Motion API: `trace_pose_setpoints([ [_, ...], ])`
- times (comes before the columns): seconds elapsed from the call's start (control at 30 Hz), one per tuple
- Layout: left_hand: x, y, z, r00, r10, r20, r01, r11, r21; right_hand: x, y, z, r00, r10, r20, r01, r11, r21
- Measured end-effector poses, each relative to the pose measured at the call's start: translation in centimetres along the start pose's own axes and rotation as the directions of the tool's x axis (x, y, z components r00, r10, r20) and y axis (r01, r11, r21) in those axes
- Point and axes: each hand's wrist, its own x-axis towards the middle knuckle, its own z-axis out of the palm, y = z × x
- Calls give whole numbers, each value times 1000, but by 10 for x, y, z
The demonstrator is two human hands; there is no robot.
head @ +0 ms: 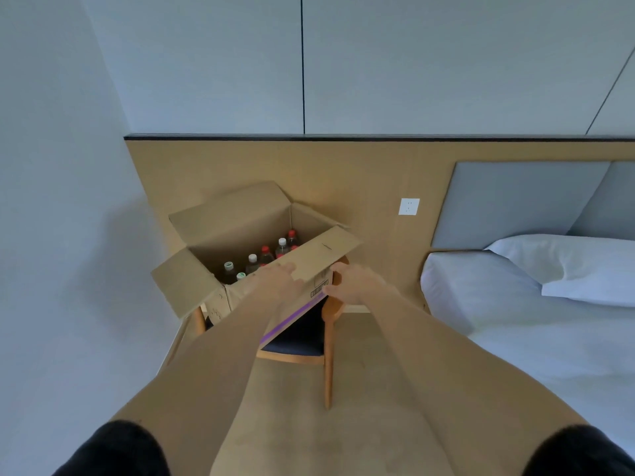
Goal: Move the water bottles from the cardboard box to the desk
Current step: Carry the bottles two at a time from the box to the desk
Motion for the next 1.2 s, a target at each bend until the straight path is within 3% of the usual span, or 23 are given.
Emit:
trace_pose_setpoints([
  [0.5, 200, 30, 19, 998, 17, 56, -15, 999, -44, 179, 45, -51, 1000, 10, 14, -10, 1000, -16],
  [0.83, 324, -24, 18, 997, -33, 71, 37, 998, -60, 308, 37, -63, 998, -47, 35, 49, 997, -59],
  [1.2, 364, -115, 15, 959, -275, 74, 278, 960, -37, 412, -27, -39, 953, -250, 173, 272, 955, -118],
])
